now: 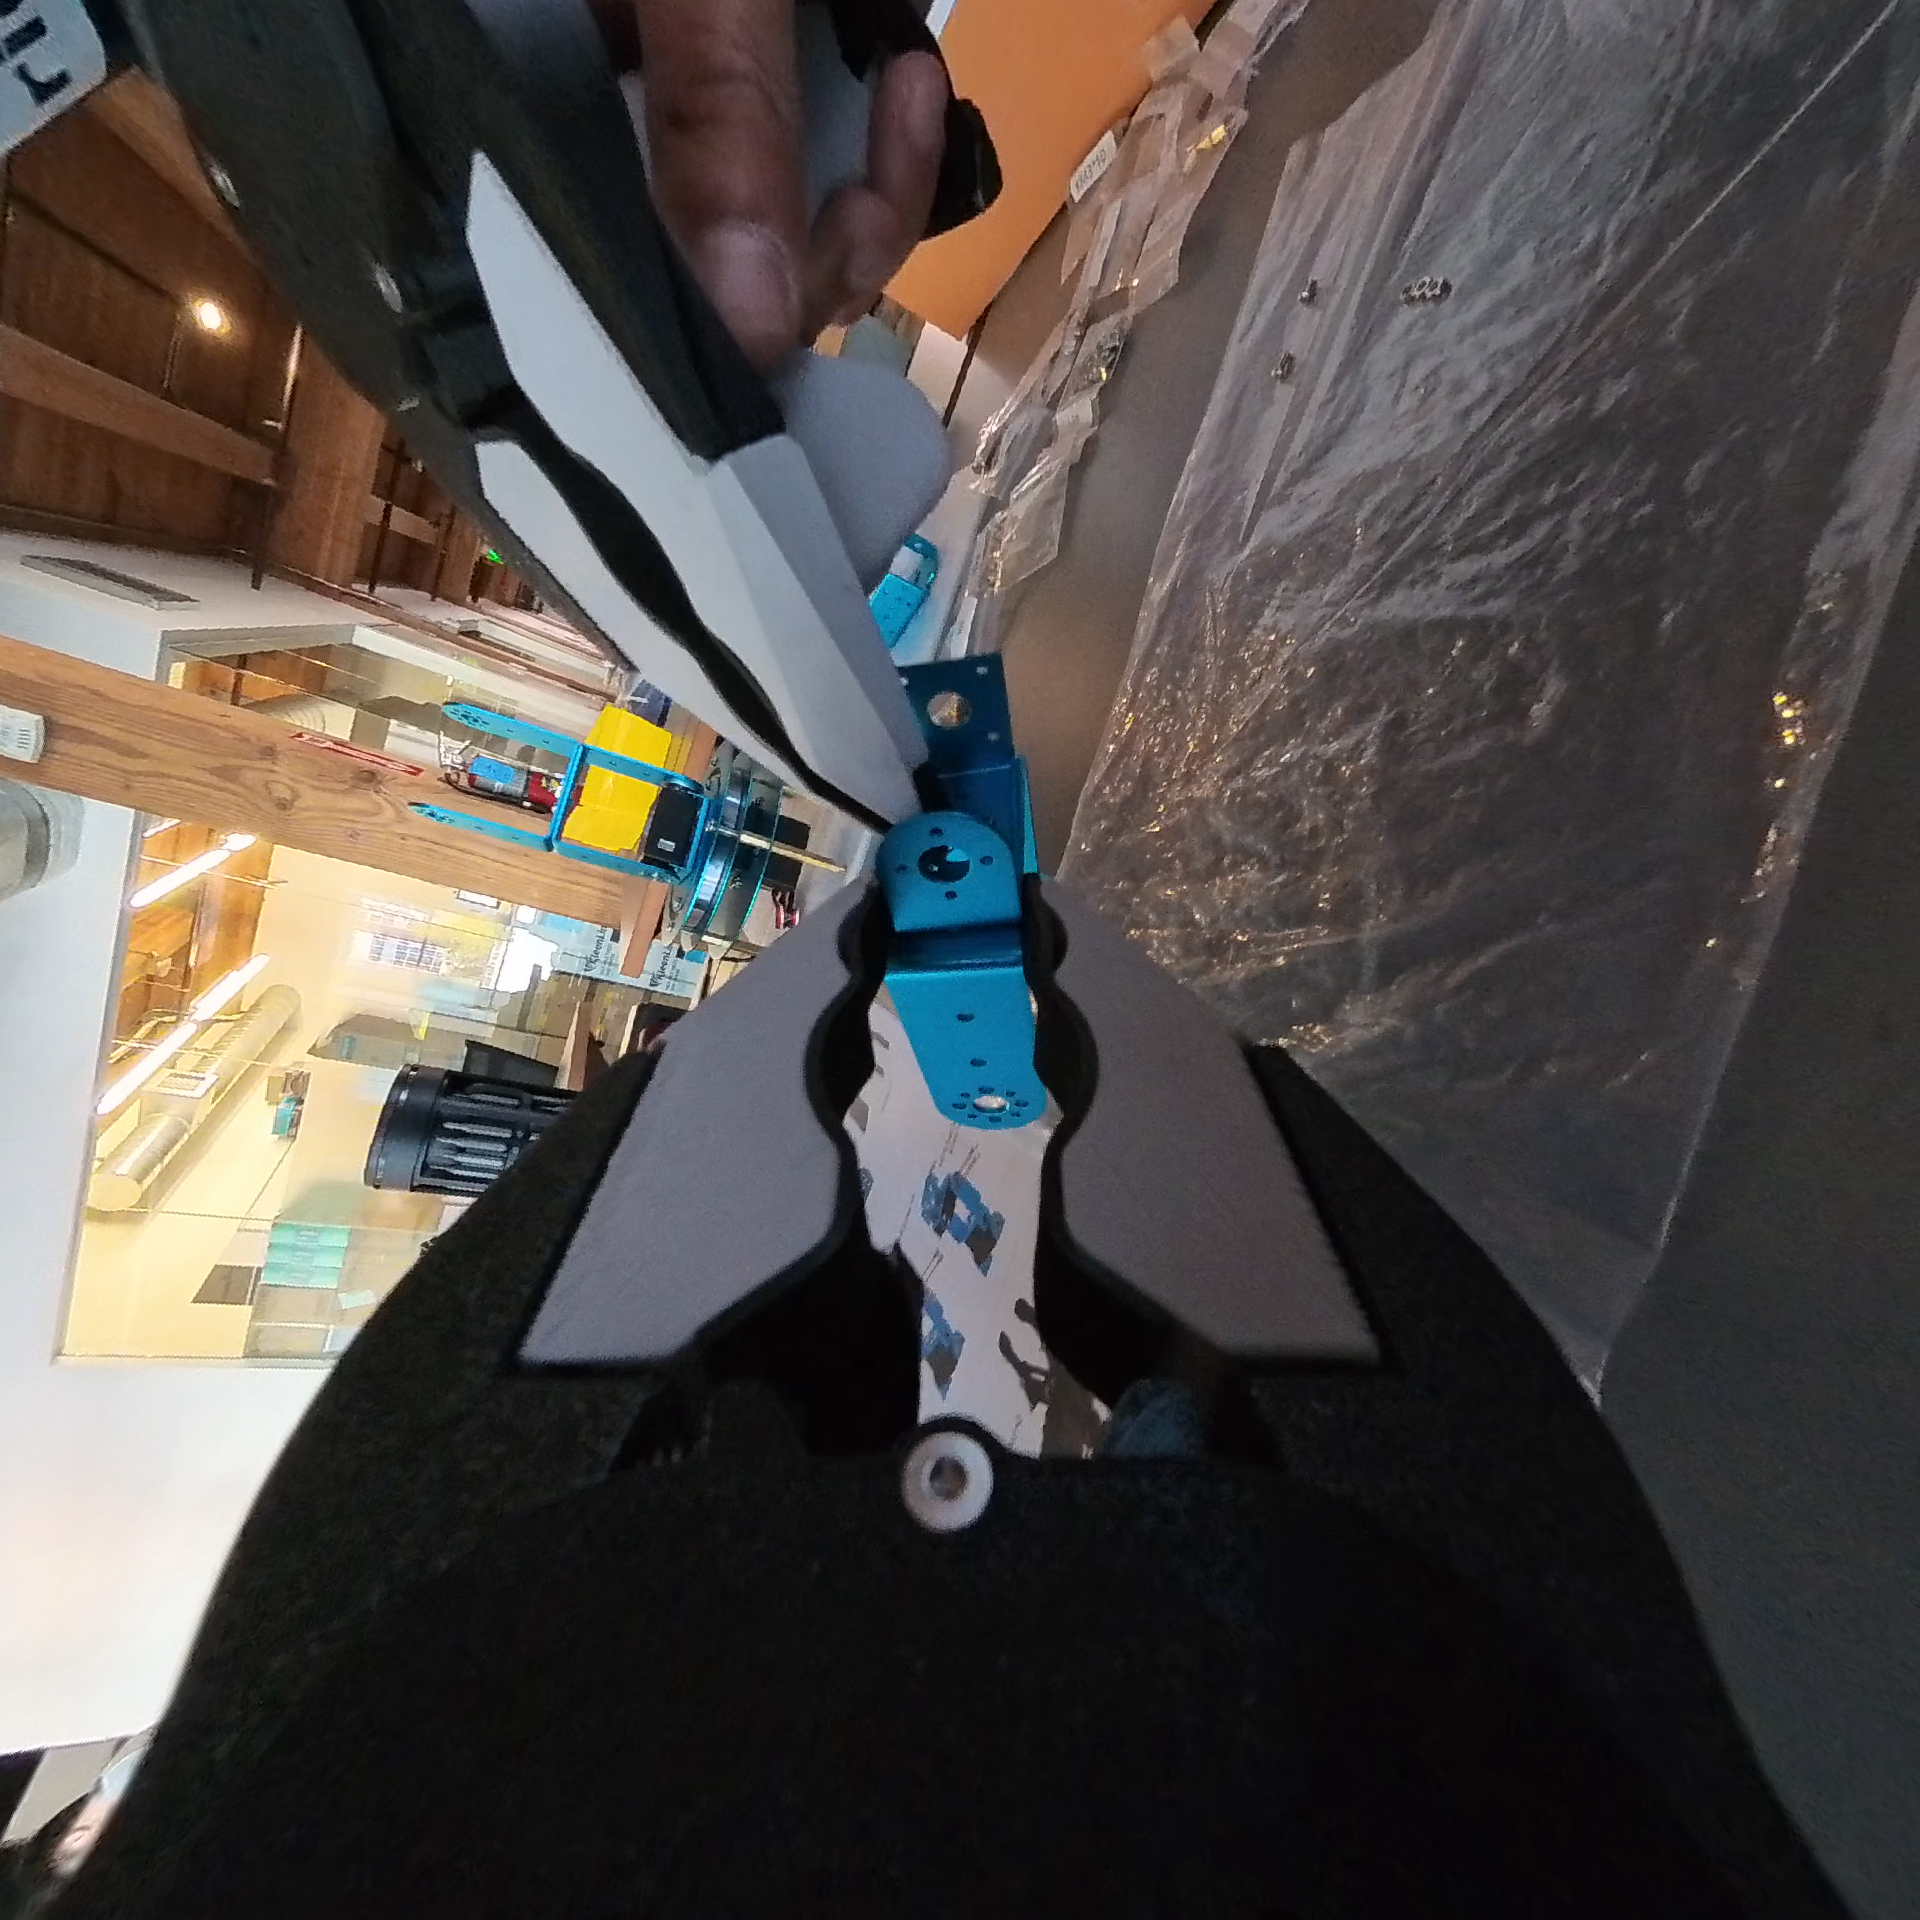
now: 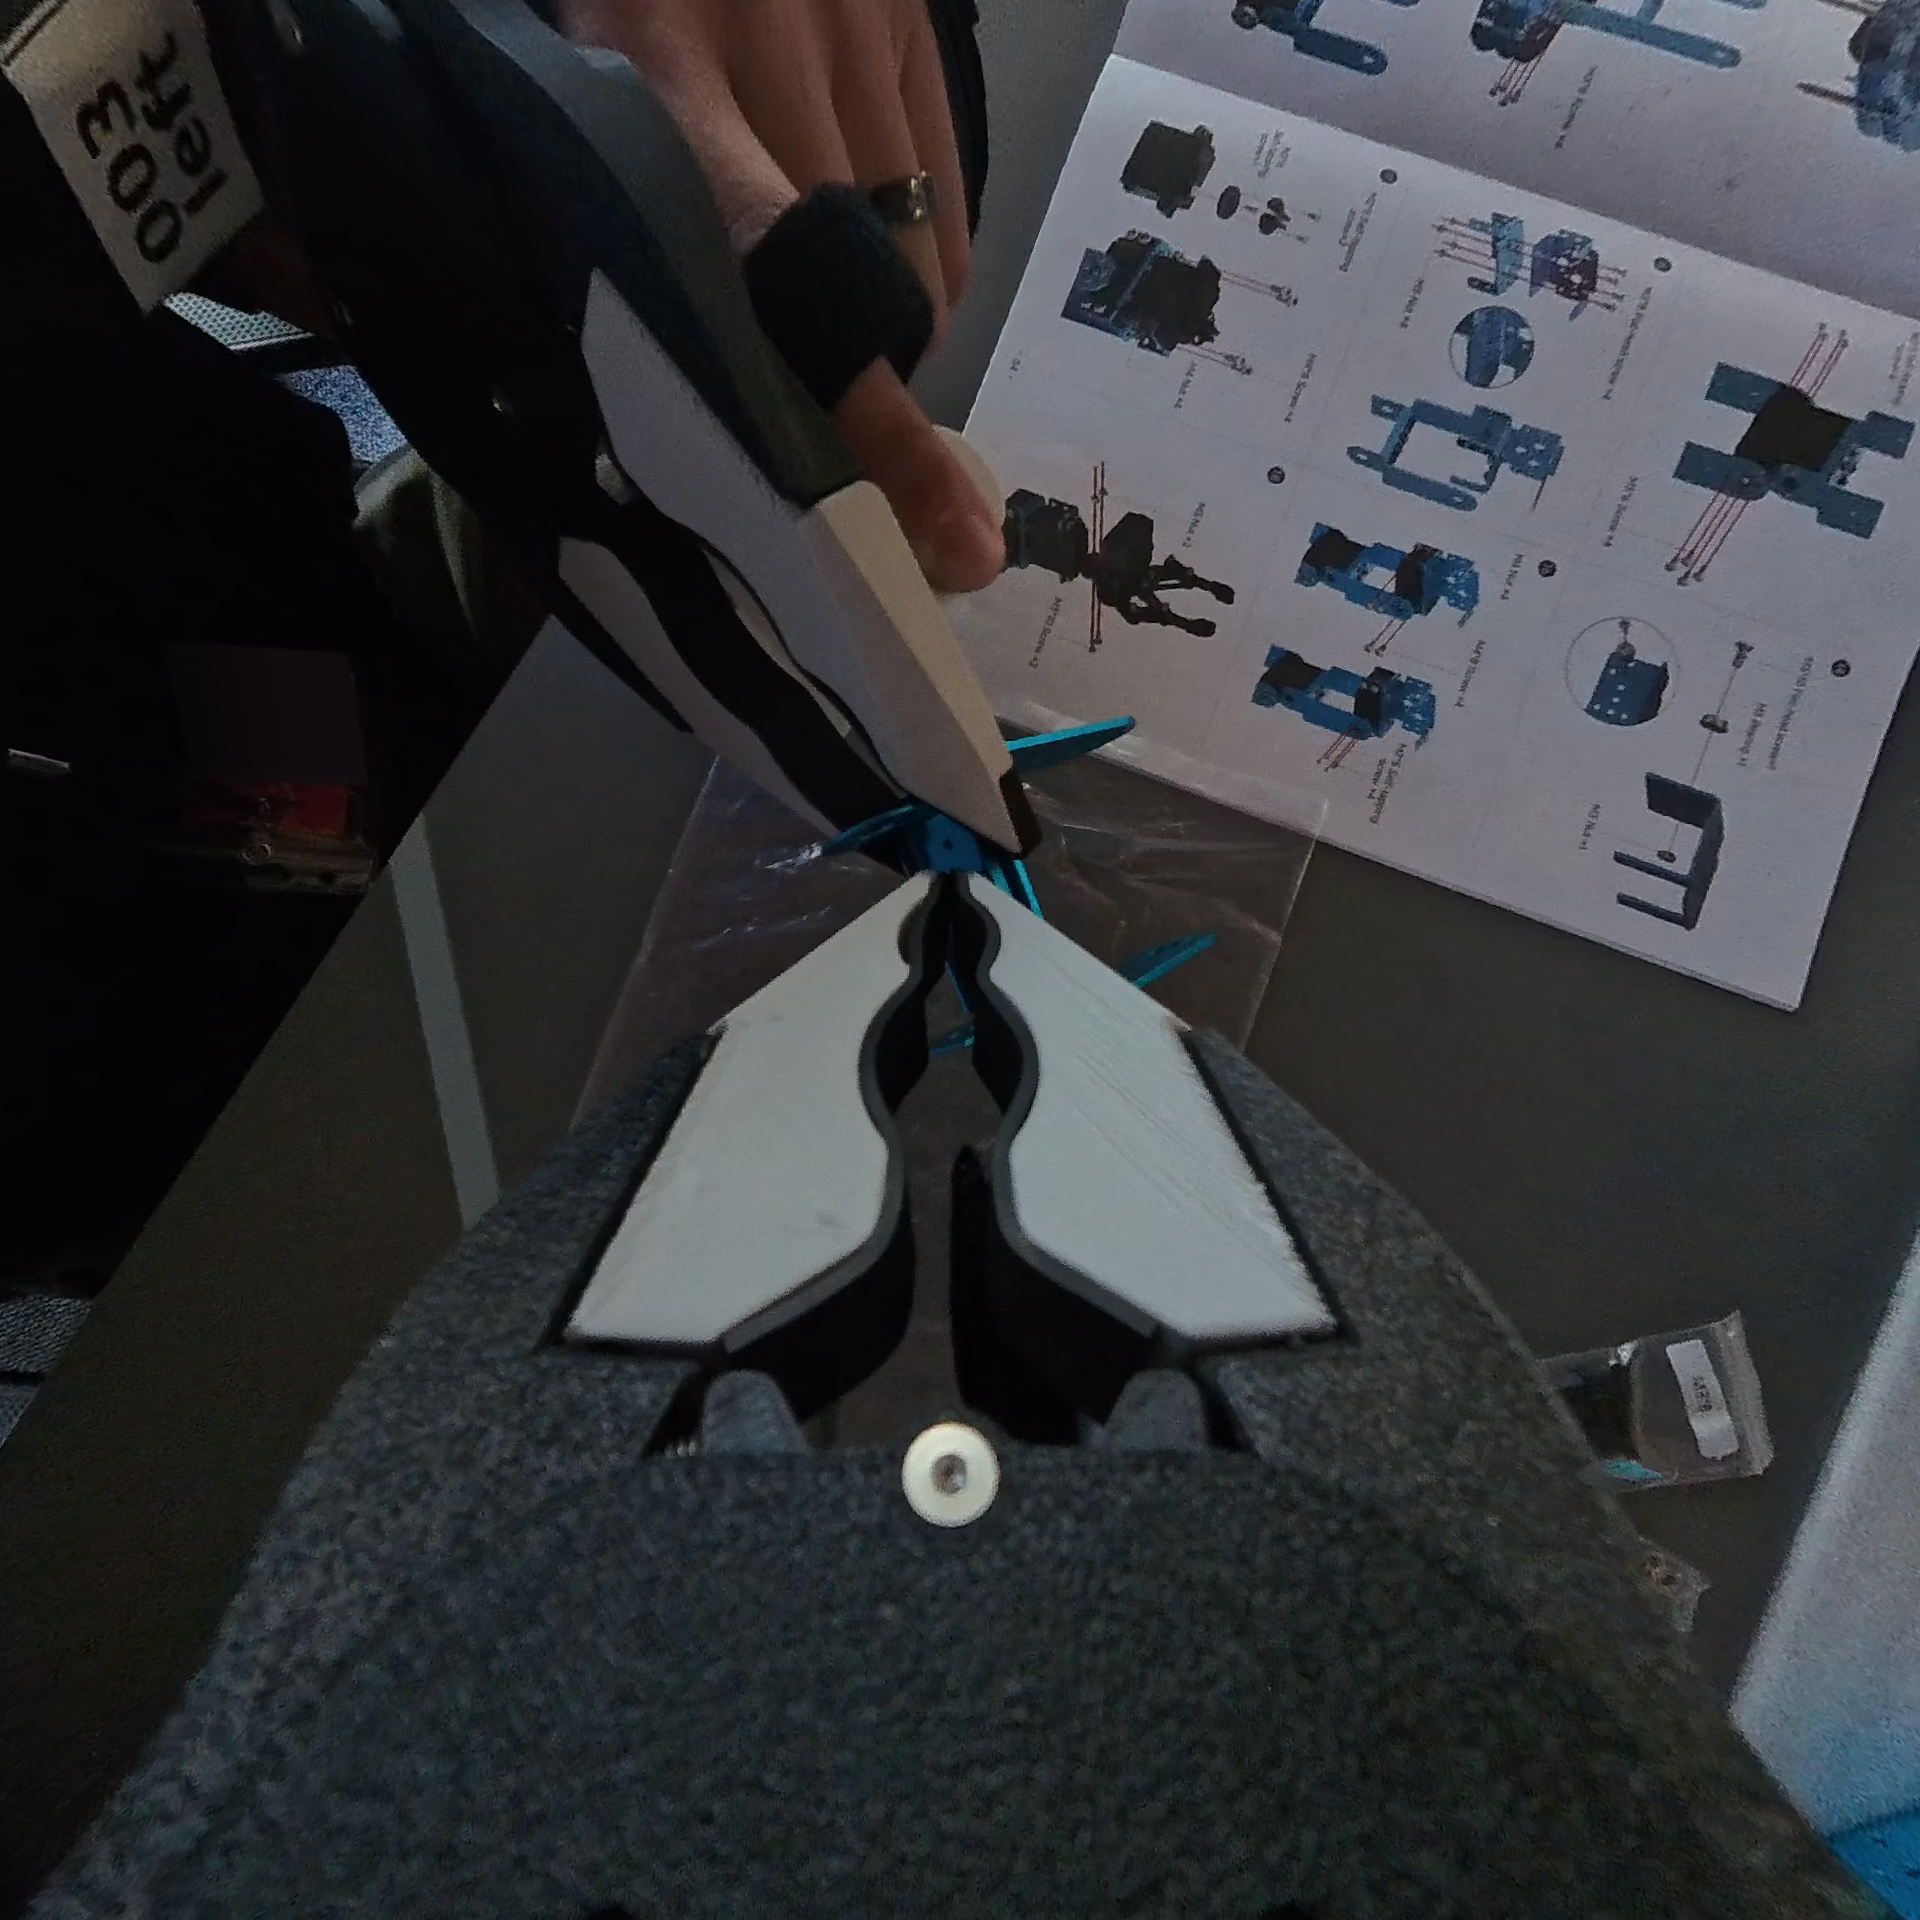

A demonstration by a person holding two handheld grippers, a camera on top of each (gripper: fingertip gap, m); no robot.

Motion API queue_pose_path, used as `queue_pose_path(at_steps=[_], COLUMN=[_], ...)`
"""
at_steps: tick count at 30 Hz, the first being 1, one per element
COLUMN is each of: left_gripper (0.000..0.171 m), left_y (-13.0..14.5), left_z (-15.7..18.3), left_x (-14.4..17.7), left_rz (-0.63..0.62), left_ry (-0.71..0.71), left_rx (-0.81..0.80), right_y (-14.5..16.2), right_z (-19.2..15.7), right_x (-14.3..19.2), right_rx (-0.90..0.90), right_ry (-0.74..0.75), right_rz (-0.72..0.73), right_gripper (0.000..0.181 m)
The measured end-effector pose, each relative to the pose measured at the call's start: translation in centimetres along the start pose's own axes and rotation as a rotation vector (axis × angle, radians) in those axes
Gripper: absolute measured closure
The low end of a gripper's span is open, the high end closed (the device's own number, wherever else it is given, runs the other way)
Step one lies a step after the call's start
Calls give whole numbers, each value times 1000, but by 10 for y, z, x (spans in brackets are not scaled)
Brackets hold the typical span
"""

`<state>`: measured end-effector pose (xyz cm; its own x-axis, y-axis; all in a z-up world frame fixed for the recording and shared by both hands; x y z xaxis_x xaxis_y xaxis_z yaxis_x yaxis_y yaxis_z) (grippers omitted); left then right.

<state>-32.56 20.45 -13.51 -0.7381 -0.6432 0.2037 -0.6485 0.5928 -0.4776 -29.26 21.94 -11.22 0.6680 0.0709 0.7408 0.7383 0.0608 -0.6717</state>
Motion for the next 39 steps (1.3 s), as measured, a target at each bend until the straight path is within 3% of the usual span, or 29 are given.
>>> queue_pose_path(at_steps=[16, 36, 39], left_gripper=[147, 147, 147], left_y=[4, 5, 6], left_z=[-8, -9, -10], left_x=[1, -1, -1], left_rz=[24, 15, 17], left_ry=[12, -11, -16], left_rx=[183, 141, 148], right_y=[-6, -4, -16], right_z=[4, 4, 2], right_x=[-1, 1, 18], right_rx=[126, 91, 98], right_ry=[162, 143, 138], right_rz=[-45, -52, 42], right_gripper=[181, 181, 181])
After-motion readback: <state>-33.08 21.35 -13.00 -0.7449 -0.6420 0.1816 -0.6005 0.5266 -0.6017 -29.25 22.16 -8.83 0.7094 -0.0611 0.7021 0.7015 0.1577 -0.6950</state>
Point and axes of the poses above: each gripper's, where its closed fingertips meet, x back along the fingers, y out of its underside, z = x × y across the jaws, the point moved 3 cm from there along x, back along the fingers, and after that the axes turned 5 degrees about z, right-handed, at the moved point
